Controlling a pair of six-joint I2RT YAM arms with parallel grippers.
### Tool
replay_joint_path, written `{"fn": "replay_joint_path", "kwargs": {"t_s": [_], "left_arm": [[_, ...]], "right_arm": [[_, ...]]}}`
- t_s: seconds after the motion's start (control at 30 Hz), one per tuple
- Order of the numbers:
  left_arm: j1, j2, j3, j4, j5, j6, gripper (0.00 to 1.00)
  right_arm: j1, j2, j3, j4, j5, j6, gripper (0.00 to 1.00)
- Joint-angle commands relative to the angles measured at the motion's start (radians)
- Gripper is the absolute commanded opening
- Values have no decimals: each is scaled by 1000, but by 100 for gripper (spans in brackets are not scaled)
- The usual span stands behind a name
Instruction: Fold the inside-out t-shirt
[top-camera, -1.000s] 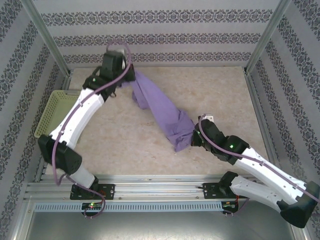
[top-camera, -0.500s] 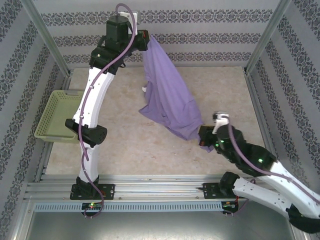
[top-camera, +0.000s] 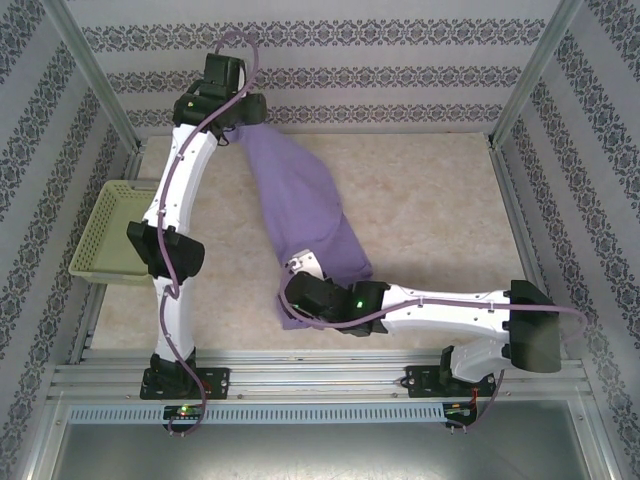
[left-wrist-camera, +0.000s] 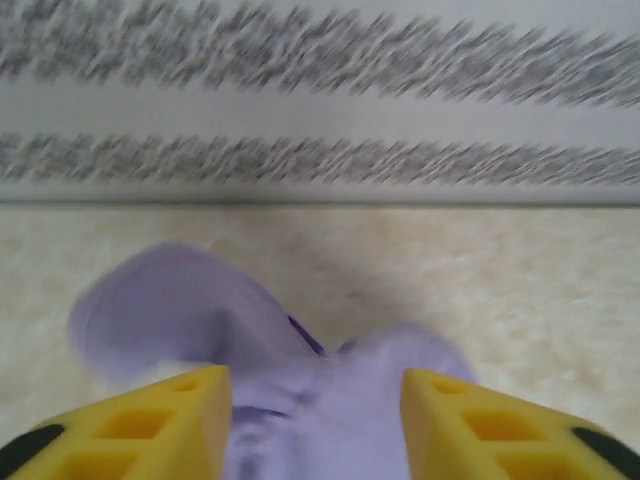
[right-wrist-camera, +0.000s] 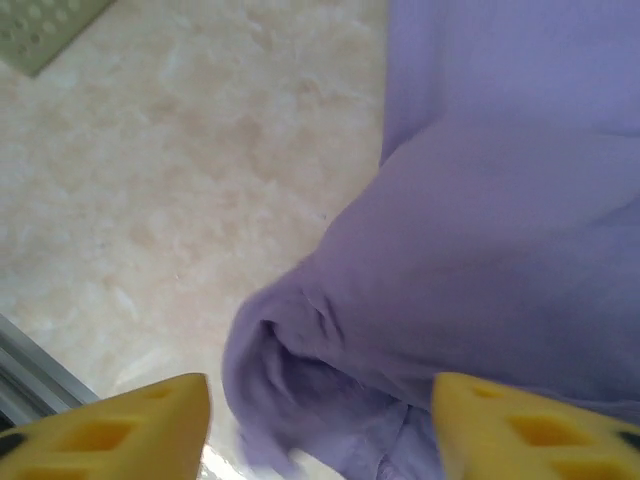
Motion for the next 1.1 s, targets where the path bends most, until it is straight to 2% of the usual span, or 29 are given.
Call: {"fn": "replay_joint_path", "kwargs": {"t_s": [0.0,0.1,0.17,0.23,0.33,0.47,0.63,0.8,0.87,0.97,1.07], "left_arm": [[-15,-84,-139,-173,-139,-56,67],[-69,-378,-686,134,-165,-135,80],[-114,-565,-1026,351,-139,-231,82],[-176,-683,-1250,450,-140,-292,82],[-287,-781,-1457,494,-130,-343,82],[-421,-858,-1655,528,-94,-417,84],[-535,-875,-1826,645,-12,-499,83],[-556,-812,-1880,738,14,-518,64],[-555,-795,-1876,744,17,-511,53],[-551,-793,-1859,725,-10,-483,29],[-508,-787,-1827,709,-29,-440,3]], "right_arm": [[-81,-94,6,-12,44,-55,70],[-254,-160,-36,-31,-61,-80,73],[-386,-151,-44,-39,-131,-96,73],[-517,-104,-26,-32,-221,-119,73],[-652,6,19,8,-323,-151,73],[-770,214,155,0,-428,-163,74],[-795,442,290,-9,-495,-140,76],[-797,596,365,-27,-504,-110,74],[-798,632,382,-31,-526,-108,68],[-794,647,377,-21,-541,-104,50],[-804,596,335,-3,-495,-96,21]]}}
